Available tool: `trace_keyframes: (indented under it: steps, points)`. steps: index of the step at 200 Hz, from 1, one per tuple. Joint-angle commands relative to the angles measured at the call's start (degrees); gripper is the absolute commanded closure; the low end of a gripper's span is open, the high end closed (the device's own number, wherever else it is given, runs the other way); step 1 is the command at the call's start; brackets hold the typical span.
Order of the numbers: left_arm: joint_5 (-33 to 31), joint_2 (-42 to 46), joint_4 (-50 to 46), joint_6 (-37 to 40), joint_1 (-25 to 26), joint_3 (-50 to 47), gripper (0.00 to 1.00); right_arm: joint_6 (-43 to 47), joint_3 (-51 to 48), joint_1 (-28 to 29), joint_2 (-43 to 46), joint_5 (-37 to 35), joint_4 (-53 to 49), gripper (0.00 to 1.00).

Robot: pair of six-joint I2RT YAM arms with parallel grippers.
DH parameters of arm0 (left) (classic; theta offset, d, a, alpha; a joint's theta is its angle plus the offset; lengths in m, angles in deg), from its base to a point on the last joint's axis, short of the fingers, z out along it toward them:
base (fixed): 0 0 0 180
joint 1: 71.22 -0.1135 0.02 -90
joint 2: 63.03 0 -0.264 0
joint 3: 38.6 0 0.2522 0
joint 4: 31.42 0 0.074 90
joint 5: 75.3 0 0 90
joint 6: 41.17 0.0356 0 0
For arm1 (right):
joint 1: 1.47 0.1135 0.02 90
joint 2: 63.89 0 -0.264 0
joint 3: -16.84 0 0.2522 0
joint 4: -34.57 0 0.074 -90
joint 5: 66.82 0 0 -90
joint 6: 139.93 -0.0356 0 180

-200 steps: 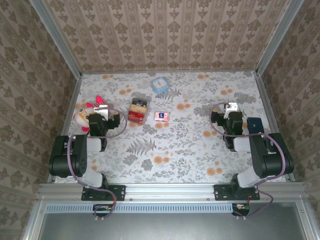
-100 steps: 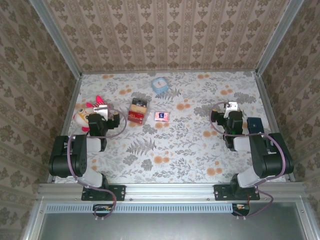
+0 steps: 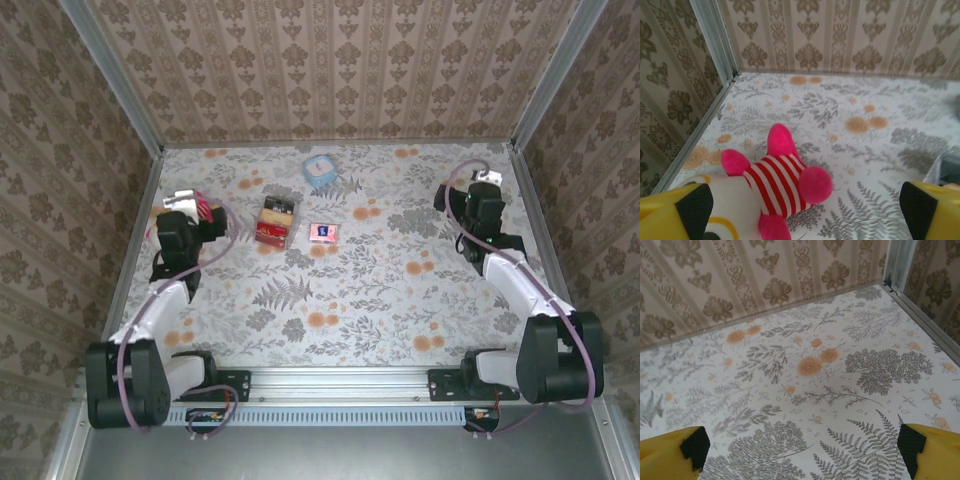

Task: Take the credit cards out of the card holder

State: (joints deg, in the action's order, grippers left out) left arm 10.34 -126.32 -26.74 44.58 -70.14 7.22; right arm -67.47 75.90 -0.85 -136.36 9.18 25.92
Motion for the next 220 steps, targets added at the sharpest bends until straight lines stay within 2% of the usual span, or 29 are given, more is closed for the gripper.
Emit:
trace_keyframes:
  steps: [1, 21, 35, 66, 128, 177, 220]
  points:
    - [-0.8, 4.2, -18.9, -8.4, 0.3, 5.0, 0.00, -8.7, 4.7, -0.8, -1.3, -1.0, -21.9, 0.00]
    - [-0.2, 5.7, -28.8, -11.7, 0.3, 9.8, 0.00, -10.8, 8.5, -2.6, -3.3, -0.1, -28.9, 0.00]
    - [-0.3, 5.6, -32.3, -12.4, 0.3, 12.2, 0.00, -12.8, 9.9, -5.1, -4.8, 0.9, -31.4, 0.00]
    - [0.2, 5.9, -31.4, -13.9, 0.1, 11.9, 0.00, -16.0, 11.5, -11.7, -10.2, 4.0, -33.3, 0.00]
    - [3.5, 4.1, -31.1, -13.9, 0.1, 12.5, 0.00, -14.4, 19.1, -21.8, -24.9, 8.4, -35.6, 0.01]
    - [4.9, 4.0, -31.4, -14.8, 0.1, 13.0, 0.00, -12.5, 22.8, -24.5, -30.9, 11.2, -37.9, 0.01]
    - [6.0, 2.9, -31.9, -16.2, 0.3, 13.7, 0.00, -11.2, 22.5, -22.8, -32.2, 16.3, -39.0, 0.01]
